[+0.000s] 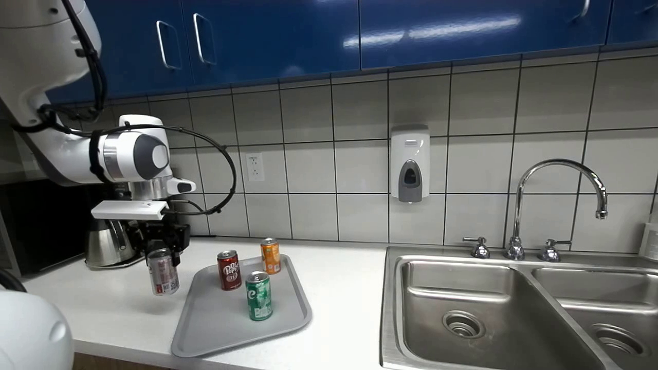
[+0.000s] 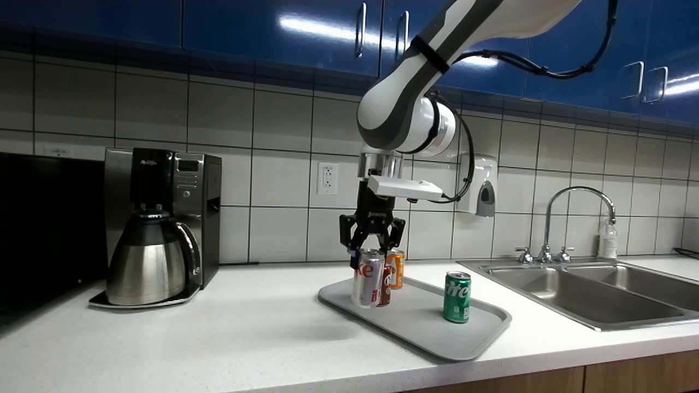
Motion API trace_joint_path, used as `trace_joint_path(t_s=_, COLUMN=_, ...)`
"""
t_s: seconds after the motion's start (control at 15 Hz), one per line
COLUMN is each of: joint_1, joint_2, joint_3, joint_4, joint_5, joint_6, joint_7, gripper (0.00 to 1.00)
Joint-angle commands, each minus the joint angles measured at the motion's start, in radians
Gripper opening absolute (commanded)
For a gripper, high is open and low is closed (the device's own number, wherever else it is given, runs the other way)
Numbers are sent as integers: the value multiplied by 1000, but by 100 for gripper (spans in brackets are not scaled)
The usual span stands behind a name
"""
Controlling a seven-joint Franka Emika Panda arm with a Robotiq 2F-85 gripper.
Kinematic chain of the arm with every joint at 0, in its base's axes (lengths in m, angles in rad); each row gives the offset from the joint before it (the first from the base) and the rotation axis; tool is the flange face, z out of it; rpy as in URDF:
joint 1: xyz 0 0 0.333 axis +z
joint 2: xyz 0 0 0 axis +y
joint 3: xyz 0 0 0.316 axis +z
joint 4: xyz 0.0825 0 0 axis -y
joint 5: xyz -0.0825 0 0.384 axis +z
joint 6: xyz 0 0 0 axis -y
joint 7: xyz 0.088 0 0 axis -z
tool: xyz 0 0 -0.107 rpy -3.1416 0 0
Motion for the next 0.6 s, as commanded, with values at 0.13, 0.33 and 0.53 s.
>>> trace_joint_path(t_s=0.13, joint_1=25, joint_2=51, joint_3=16, joint_4=25, joint_5=-16, joint_6=39, joint_7=1, gripper=38)
trace_joint_path(t_s=0.33, joint_1=37, joint_2=80, joint_3=12, joint_4=19, joint_5=-36, joint_6=81, joint_7=12, gripper=38)
trace_joint_path(t_s=0.53, joint_1=46, joint_2=108, joint_3=2, joint_4=18, joint_5=-87, joint_6=112, joint_7=23, gripper=38)
